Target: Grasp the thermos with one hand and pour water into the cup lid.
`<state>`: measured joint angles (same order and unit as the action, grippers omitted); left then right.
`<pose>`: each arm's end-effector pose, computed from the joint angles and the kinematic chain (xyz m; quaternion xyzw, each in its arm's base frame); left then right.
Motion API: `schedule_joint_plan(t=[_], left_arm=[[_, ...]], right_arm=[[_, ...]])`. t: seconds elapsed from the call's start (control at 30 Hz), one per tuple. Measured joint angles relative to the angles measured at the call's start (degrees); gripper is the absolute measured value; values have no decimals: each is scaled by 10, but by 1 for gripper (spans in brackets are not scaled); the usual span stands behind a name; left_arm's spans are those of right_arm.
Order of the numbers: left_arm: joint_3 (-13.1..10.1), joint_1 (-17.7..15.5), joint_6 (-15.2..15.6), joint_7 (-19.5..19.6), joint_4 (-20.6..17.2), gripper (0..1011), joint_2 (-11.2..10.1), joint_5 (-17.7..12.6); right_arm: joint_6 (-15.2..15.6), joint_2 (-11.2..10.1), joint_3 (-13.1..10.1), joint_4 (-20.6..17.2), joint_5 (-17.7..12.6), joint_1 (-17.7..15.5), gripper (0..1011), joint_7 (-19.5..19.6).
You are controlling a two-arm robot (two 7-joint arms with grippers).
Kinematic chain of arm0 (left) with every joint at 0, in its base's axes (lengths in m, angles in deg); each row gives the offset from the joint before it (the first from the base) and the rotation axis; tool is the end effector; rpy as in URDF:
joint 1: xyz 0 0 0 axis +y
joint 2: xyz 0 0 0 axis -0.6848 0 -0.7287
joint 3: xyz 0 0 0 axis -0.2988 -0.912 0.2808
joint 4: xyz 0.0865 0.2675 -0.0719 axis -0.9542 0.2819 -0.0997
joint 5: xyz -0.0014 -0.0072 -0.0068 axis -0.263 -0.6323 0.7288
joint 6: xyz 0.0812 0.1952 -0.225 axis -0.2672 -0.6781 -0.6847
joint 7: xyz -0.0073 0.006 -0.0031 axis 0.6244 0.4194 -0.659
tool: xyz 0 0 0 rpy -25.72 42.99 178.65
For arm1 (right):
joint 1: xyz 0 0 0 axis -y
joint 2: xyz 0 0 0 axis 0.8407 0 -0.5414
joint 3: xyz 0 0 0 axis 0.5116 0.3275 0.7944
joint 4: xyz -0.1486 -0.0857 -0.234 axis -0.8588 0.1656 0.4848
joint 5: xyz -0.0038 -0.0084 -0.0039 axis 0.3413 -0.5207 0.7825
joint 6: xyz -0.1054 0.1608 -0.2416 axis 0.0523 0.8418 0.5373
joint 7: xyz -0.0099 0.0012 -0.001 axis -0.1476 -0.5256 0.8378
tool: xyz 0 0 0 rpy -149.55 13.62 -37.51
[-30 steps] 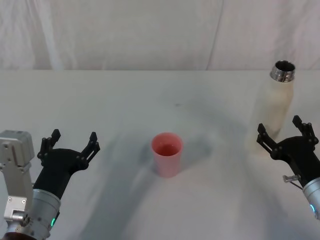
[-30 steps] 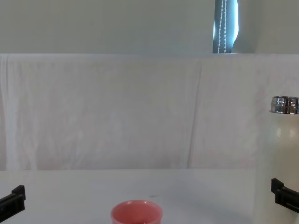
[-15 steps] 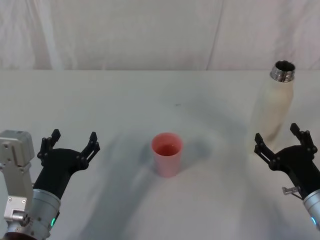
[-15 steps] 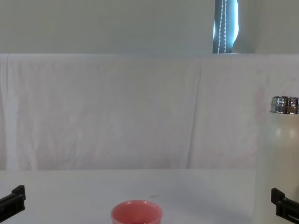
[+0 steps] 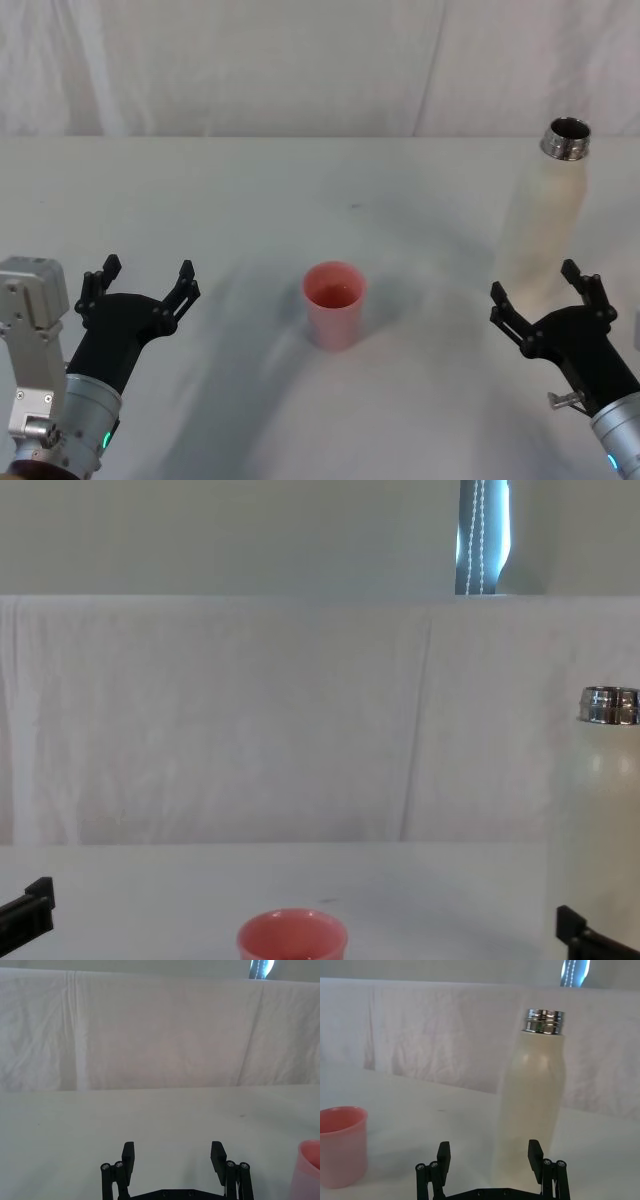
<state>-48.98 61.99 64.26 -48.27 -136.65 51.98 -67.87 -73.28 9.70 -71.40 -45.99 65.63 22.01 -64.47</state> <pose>0.2529 0.0376 -0.2853 -0.0174 0.0064 0.6615 0.7497 0.2687 0.0054 -0.3179 0.0178 -0.0671 -0.5696 0.8190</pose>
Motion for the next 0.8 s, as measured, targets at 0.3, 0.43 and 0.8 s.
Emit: schedule_joint_plan(t=[0.3,0.43,0.8], left_arm=[[0,0,0,0,0,1001,0,0],[0,0,0,0,0,1001,0,0],[0,0,0,0,0,1001,0,0]], right_arm=[[-5,6,17,7,5,2,1001,-4],[-7,9,21,11,5,7,1001,-4],[-10,9,24,16,6,9,1001,-6]])
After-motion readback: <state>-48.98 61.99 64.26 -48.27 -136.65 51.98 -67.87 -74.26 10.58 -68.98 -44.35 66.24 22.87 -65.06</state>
